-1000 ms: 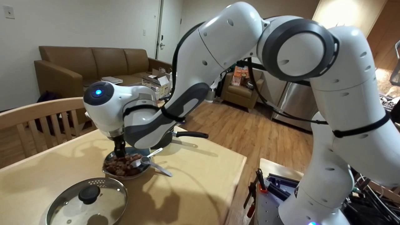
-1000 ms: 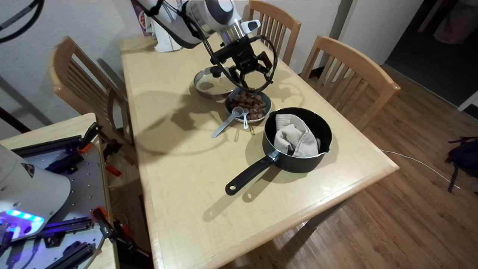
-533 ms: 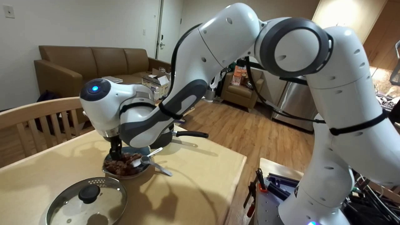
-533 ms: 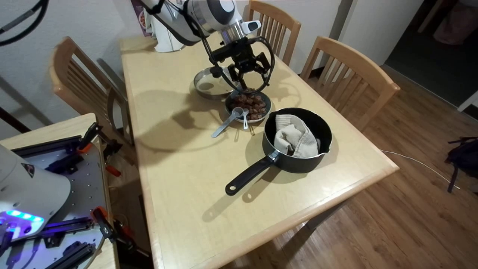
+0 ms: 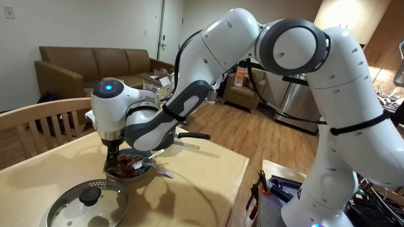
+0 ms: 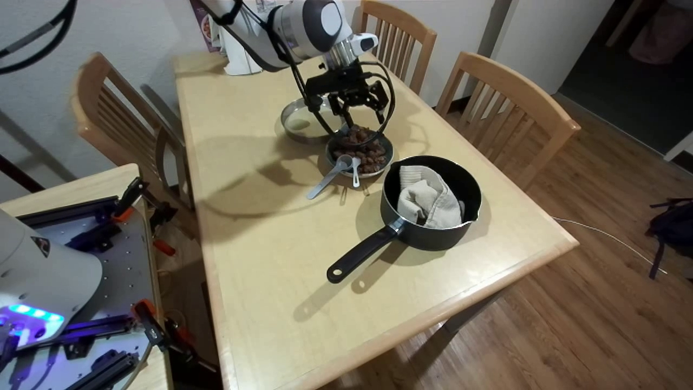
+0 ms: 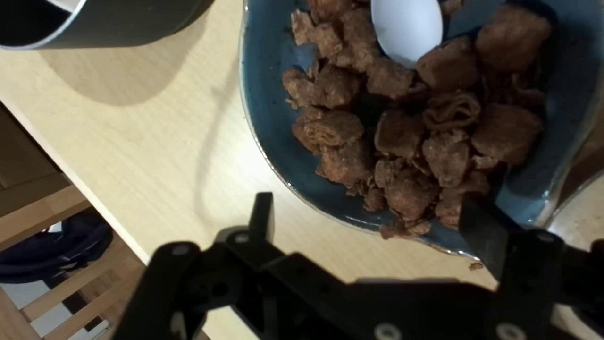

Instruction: Remove the glass lid from the black pot on the right, place the grey measuring spoon inside the black pot

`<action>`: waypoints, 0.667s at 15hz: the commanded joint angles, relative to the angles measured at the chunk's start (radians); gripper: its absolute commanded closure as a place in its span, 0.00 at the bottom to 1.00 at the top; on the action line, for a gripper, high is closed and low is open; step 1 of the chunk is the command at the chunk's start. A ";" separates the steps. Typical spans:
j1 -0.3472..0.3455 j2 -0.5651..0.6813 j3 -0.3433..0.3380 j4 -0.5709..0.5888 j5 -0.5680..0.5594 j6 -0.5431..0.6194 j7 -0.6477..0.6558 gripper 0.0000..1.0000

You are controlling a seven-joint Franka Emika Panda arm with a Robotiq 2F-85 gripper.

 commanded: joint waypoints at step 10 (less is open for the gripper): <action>-0.291 -0.083 0.333 -0.088 0.562 -0.192 -0.643 0.00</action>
